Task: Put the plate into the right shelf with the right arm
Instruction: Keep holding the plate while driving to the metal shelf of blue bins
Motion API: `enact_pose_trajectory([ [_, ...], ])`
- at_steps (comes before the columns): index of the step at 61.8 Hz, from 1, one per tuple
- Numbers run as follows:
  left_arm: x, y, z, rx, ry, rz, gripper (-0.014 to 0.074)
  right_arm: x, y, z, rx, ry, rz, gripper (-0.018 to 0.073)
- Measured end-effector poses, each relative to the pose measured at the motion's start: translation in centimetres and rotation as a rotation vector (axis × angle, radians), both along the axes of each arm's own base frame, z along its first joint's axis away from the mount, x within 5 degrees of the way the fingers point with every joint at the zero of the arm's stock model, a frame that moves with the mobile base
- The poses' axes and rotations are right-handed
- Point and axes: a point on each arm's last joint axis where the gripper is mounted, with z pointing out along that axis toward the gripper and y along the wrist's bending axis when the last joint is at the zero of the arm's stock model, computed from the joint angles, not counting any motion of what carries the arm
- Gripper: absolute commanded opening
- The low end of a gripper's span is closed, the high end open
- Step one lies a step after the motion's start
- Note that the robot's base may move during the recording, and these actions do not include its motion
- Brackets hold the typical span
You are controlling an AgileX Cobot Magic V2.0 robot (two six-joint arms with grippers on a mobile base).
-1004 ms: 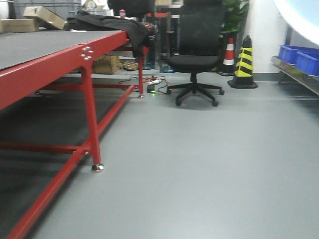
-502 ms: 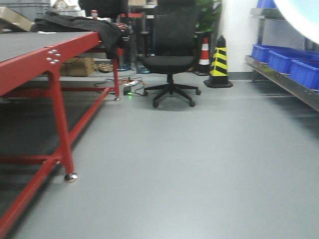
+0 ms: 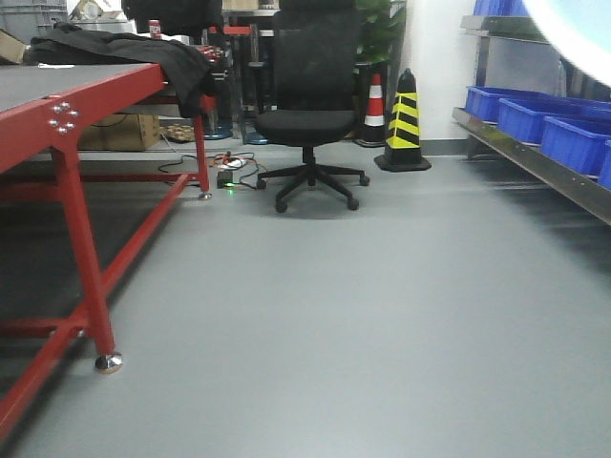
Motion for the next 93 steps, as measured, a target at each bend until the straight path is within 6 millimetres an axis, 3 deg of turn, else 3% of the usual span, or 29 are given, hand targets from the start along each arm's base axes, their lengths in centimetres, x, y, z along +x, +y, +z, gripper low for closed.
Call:
enact_pose_trajectory([
  [93, 0.00, 0.00, 0.00, 0.000, 0.000, 0.000, -0.0128, 0.00, 0.00, -0.01, 0.000, 0.001, 0.000, 0.0057],
])
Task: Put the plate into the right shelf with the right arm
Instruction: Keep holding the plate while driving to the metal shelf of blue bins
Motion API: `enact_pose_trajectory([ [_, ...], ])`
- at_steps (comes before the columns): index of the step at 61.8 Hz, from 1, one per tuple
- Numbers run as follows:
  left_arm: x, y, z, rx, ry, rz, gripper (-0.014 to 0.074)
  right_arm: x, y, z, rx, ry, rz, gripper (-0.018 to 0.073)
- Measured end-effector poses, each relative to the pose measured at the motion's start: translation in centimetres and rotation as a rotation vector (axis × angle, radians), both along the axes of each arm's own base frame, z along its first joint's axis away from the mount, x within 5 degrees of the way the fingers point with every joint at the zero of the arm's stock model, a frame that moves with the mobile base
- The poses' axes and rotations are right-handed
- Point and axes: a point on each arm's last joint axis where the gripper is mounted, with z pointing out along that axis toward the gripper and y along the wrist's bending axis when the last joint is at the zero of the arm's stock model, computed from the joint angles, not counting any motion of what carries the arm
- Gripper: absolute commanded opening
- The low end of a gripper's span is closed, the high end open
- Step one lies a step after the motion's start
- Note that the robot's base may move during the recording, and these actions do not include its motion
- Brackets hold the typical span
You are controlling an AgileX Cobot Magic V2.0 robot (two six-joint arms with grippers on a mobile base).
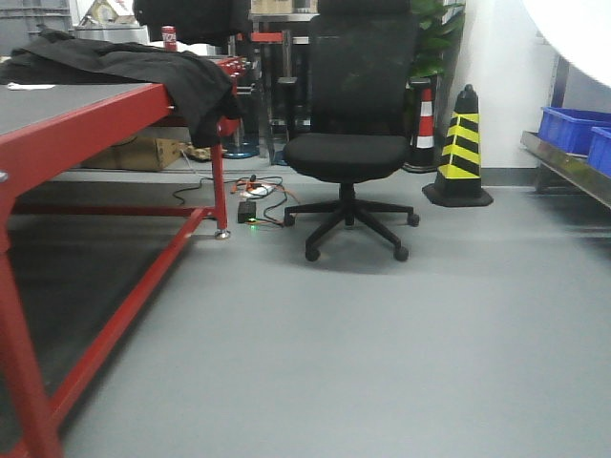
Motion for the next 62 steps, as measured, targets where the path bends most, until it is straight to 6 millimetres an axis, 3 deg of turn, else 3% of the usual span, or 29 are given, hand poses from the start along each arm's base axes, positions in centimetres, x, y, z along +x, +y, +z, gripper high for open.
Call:
enact_pose_trajectory([
  [62, 0.00, 0.00, 0.00, 0.000, 0.000, 0.000, -0.0128, 0.00, 0.00, 0.00, 0.000, 0.000, 0.000, 0.0057],
])
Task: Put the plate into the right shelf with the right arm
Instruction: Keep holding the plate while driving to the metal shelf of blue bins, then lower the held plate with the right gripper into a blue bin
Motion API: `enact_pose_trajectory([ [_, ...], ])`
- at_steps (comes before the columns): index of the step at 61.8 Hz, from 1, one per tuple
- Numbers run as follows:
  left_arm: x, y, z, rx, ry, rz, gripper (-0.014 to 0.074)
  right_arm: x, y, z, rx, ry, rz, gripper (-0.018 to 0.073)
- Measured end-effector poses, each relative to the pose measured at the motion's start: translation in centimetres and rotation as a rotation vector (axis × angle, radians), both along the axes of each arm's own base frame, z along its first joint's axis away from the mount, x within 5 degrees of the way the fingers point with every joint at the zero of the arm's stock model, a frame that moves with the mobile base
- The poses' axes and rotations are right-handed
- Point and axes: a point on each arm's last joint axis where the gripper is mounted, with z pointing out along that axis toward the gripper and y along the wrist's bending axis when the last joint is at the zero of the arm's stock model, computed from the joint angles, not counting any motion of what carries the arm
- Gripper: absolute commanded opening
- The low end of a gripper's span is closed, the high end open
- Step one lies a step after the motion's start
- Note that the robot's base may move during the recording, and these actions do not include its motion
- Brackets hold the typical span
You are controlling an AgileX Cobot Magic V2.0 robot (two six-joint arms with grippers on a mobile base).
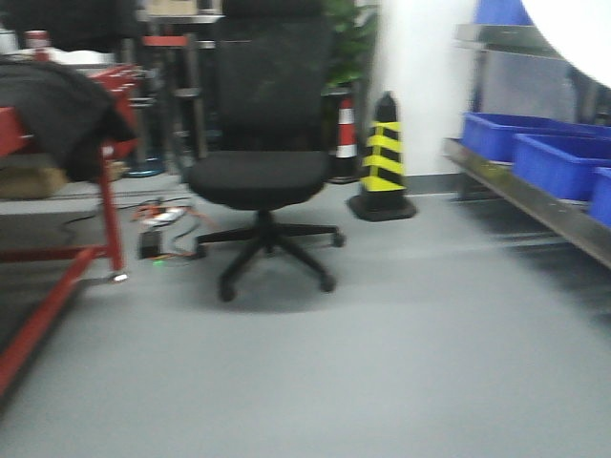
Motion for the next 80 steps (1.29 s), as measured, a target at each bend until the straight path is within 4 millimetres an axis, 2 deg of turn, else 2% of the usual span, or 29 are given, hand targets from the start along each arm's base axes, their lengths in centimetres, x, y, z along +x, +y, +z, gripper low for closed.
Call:
enact_pose_trajectory([
  [80, 0.00, 0.00, 0.00, 0.000, 0.000, 0.000, -0.0128, 0.00, 0.00, 0.00, 0.000, 0.000, 0.000, 0.0057],
])
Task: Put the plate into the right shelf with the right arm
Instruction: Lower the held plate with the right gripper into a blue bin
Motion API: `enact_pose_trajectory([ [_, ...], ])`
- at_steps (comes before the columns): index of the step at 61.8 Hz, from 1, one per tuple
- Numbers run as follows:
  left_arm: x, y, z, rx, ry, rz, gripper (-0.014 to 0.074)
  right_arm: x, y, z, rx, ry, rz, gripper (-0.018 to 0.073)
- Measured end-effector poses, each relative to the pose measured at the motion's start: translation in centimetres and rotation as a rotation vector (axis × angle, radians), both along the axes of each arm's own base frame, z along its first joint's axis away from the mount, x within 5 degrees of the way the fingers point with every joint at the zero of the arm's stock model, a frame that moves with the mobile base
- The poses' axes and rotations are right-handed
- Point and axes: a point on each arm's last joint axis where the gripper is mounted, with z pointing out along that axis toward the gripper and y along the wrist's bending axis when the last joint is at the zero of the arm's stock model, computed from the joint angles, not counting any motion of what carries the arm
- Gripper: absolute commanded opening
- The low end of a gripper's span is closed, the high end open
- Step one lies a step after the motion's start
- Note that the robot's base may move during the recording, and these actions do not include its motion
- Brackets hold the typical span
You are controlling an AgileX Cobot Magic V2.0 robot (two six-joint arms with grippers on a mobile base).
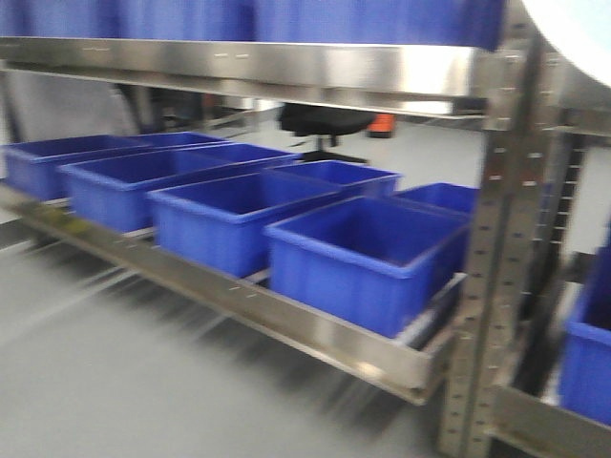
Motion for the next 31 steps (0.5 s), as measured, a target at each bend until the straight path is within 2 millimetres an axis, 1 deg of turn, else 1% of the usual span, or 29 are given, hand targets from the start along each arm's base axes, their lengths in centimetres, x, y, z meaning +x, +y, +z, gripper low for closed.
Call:
enact_pose_trajectory([
  [31, 0.00, 0.00, 0.00, 0.000, 0.000, 0.000, -0.0128, 0.00, 0.00, 0.00, 0.000, 0.000, 0.000, 0.0057],
])
